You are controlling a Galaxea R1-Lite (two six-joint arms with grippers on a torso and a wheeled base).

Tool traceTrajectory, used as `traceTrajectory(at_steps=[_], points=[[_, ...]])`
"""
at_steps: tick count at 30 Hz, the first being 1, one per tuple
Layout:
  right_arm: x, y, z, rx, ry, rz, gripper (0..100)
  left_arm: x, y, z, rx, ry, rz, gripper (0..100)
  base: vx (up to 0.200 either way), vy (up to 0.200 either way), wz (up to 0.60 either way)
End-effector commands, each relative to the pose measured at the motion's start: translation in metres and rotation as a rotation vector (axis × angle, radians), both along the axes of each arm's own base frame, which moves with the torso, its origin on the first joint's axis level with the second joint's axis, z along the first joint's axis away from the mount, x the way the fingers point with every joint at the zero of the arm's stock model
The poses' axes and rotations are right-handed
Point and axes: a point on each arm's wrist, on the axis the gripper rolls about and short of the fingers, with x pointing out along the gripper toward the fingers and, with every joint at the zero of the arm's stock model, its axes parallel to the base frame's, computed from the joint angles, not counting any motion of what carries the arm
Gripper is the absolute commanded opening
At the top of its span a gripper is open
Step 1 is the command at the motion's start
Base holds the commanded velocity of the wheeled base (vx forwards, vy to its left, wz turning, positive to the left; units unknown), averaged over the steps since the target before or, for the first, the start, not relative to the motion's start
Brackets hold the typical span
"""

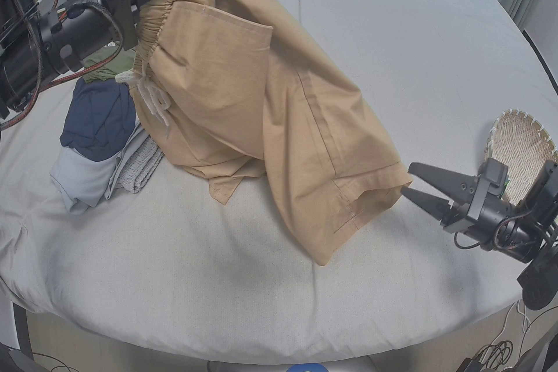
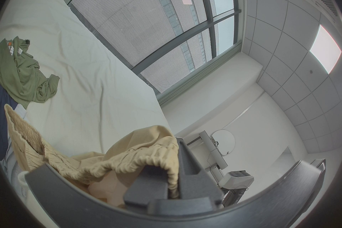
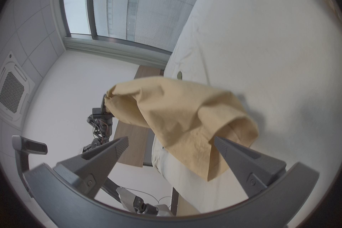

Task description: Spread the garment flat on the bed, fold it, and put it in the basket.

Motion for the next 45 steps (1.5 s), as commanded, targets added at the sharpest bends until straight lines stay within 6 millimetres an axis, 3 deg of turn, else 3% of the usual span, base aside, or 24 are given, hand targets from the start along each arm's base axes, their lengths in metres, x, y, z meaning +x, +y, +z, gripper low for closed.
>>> traceTrajectory(at_steps=[1,10,23,31,32,39,45], points=[[0.006,0.019,-0.027,-0.041,0.092,0.048,100,-0.001,-0.002,-0.002,0.003,0.005,-0.010,0,0.000,0.000,0.00],[0.012,0.054,-0.073,-0.195,0.123,0.067,100,-0.001,-0.002,-0.002,0.002,0.003,-0.010,0,0.000,0.000,0.00],[0.038,0.076,-0.045,-0.111,-0.022,0.024,100,-0.005,0.000,-0.006,0.006,0.017,-0.008,0,0.000,0.000,0.00],[0.035,0.082,-0.041,-0.100,-0.038,0.042,100,-0.004,-0.001,-0.007,0.008,0.020,-0.008,0,0.000,0.000,0.00],[0.035,0.083,-0.041,-0.100,-0.037,0.037,0,-0.004,-0.001,-0.007,0.008,0.019,-0.010,0,0.000,0.000,0.00],[0.032,0.082,-0.043,-0.106,-0.025,0.013,0,-0.002,-0.002,-0.008,0.010,0.022,-0.008,0,0.000,0.000,0.00],[0.017,0.069,-0.029,-0.092,-0.046,0.003,0,0.000,0.000,-0.011,0.014,0.032,0.003,0,0.000,0.000,0.00]])
